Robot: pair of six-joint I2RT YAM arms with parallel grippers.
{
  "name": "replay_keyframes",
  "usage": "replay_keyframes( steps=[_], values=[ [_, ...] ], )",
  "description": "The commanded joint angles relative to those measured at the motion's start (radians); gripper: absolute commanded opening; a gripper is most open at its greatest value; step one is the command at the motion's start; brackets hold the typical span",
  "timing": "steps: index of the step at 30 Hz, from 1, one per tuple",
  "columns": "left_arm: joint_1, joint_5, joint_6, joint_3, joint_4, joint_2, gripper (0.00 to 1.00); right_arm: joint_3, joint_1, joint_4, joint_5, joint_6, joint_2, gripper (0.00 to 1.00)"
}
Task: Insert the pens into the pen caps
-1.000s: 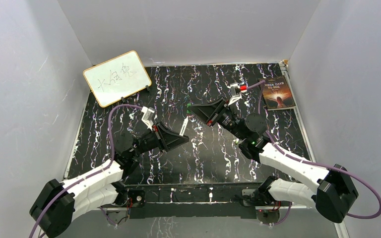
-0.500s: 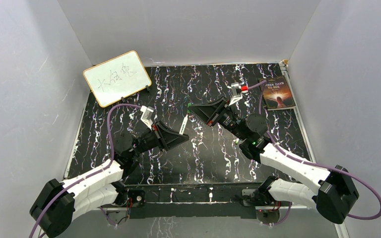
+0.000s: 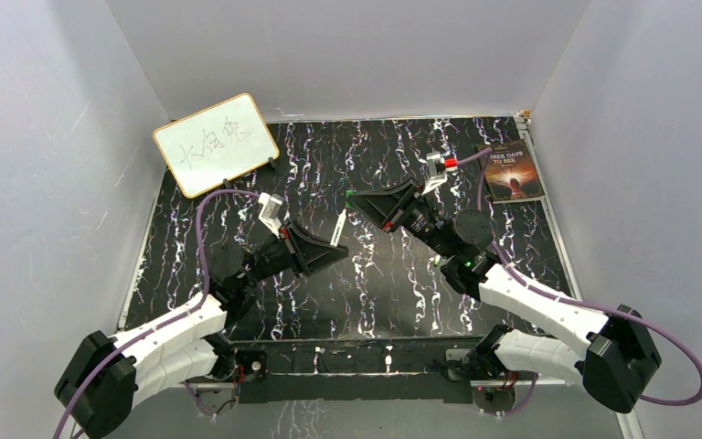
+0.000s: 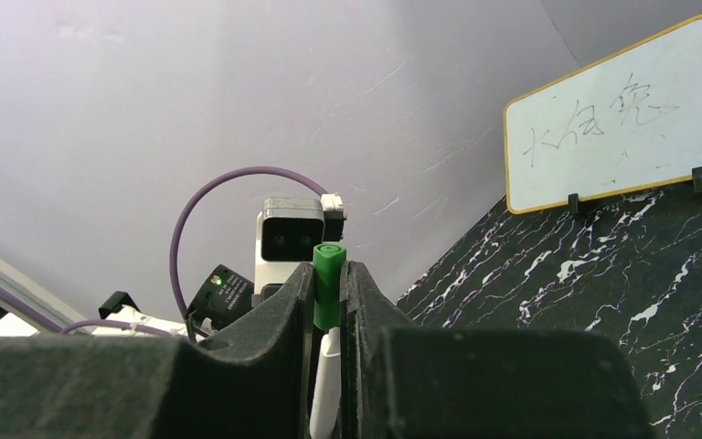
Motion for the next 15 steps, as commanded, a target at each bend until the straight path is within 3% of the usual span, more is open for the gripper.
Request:
replay_keyframes(
  steps=[1,15],
  values=[
    [-0.005,0.023,0.026,0.05,0.021,-0.026,0.0,0.021,-0.003,0.046,0.001,-0.014,-0.003,0.0],
    [-0.006,0.025,0.044,0.047,-0.015,-0.043,0.0,0.06,-0.004,0.049,0.011,-0.035,0.023,0.0]
  ],
)
